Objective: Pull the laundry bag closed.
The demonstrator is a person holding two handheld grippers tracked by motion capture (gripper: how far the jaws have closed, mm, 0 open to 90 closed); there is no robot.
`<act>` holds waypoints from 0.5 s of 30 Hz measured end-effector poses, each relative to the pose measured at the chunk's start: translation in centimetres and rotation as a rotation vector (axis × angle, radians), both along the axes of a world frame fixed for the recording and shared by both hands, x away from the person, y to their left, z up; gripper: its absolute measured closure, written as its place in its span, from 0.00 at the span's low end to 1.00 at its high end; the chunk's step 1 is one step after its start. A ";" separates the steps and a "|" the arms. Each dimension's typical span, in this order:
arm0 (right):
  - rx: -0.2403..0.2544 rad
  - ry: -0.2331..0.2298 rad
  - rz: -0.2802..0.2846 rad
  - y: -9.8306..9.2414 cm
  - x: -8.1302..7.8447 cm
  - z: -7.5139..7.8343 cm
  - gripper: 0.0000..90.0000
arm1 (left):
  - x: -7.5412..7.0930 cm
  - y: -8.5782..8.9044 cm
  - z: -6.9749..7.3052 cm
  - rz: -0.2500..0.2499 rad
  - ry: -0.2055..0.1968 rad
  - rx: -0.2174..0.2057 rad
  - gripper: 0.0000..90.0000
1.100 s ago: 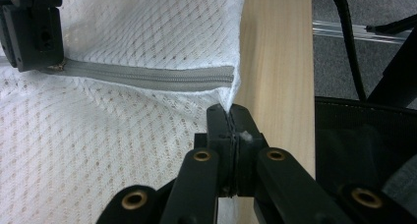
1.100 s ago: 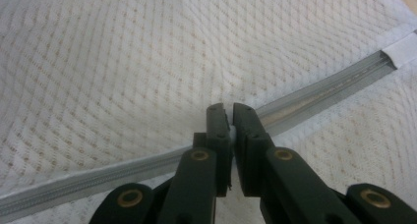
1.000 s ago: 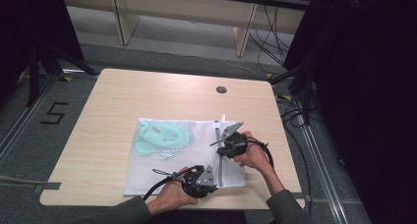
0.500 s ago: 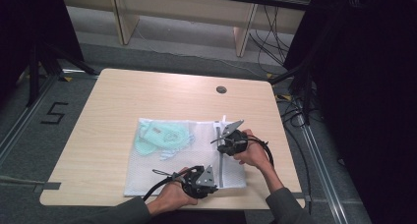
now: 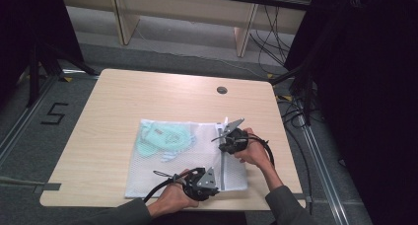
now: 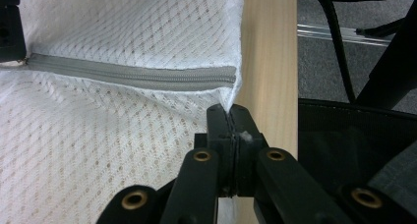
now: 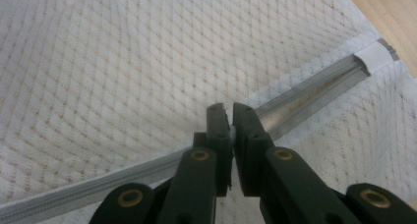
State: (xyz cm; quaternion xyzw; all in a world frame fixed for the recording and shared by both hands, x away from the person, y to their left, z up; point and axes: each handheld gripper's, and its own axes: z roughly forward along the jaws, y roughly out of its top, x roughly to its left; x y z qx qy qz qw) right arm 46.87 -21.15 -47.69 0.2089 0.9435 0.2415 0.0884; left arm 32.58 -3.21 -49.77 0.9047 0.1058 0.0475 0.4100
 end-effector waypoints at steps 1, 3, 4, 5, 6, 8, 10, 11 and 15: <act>0.000 0.017 -0.009 0.1 -0.1 0.0 0.96 | 0.0 0.0 0.0 -0.003 -0.001 0.004 0.99; 0.001 0.005 -0.002 0.0 0.1 0.0 0.97 | 0.0 0.0 0.0 -0.002 -0.003 0.004 0.99; 0.002 0.003 0.000 0.0 0.2 0.0 0.97 | 0.0 0.0 0.0 -0.002 -0.001 0.004 0.99; 0.002 0.002 -0.002 0.1 0.2 0.0 0.96 | 0.0 0.0 0.0 0.002 -0.004 0.000 0.99; -0.001 0.017 -0.017 0.1 0.1 0.1 0.97 | 0.0 0.0 0.1 -0.003 0.000 0.003 0.99; 0.001 -0.004 -0.013 0.0 0.4 0.0 0.96 | 0.0 0.0 0.1 -0.002 -0.002 0.002 0.99; 0.005 0.000 -0.005 0.0 0.5 0.1 0.97 | 0.0 0.0 0.1 -0.001 -0.003 0.002 0.99; 0.006 -0.009 -0.004 0.0 0.6 0.1 0.96 | 0.0 0.0 0.1 -0.001 -0.004 0.004 0.99; 0.003 -0.009 -0.019 -0.1 0.7 0.1 0.97 | -0.1 0.0 0.1 -0.002 -0.005 0.002 0.99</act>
